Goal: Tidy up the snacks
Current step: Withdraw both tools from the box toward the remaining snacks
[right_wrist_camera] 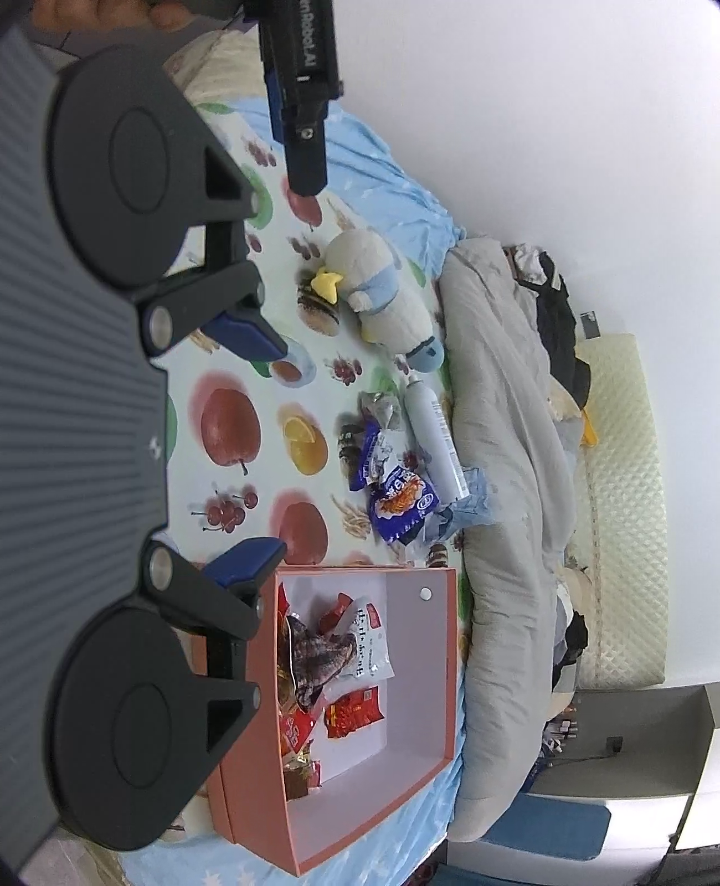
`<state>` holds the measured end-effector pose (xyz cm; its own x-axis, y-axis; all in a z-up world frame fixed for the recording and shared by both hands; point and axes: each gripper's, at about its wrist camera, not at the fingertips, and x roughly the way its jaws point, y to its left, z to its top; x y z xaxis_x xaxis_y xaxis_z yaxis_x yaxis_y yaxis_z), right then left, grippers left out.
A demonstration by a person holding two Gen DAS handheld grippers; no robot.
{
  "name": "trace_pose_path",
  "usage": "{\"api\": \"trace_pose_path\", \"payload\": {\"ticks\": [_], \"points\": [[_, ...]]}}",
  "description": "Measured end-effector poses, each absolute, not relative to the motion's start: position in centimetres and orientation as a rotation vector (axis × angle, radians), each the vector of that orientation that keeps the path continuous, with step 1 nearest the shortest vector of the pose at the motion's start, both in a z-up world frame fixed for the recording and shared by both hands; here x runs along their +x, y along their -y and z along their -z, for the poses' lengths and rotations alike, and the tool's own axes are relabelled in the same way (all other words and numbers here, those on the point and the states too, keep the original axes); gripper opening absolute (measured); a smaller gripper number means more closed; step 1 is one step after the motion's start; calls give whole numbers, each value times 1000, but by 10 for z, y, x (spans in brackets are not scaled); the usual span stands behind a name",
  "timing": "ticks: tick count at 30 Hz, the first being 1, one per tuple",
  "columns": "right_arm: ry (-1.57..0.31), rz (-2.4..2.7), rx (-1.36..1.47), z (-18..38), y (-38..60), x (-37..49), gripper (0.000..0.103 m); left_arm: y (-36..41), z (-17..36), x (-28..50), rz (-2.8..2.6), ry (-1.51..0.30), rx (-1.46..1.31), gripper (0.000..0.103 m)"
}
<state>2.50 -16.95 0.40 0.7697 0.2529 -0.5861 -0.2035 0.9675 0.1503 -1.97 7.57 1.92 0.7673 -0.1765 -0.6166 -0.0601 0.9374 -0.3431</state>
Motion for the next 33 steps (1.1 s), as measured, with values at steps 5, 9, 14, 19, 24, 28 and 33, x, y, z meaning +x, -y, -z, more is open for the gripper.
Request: {"api": "trace_pose_path", "payload": {"ticks": [5,9,14,19,24,28,33], "points": [[-673,-271,86,2,164,46,72,-85,-4,3,75,-724,-396,82],[-671,-259,45,6,155,64,72,-91,6,34,89,-756,-444,81],[-697,-270,43,14,150,89,72,-86,5,77,113,-745,-441,81],[-732,-292,19,28,141,117,72,-82,20,129,135,-770,-435,81],[-756,-289,1,41,133,152,72,-86,44,184,121,-801,-467,81],[-778,-294,-8,58,125,181,72,-92,65,225,117,-835,-465,81],[-814,-294,20,82,108,223,71,-100,93,275,126,-866,-469,81]]}}
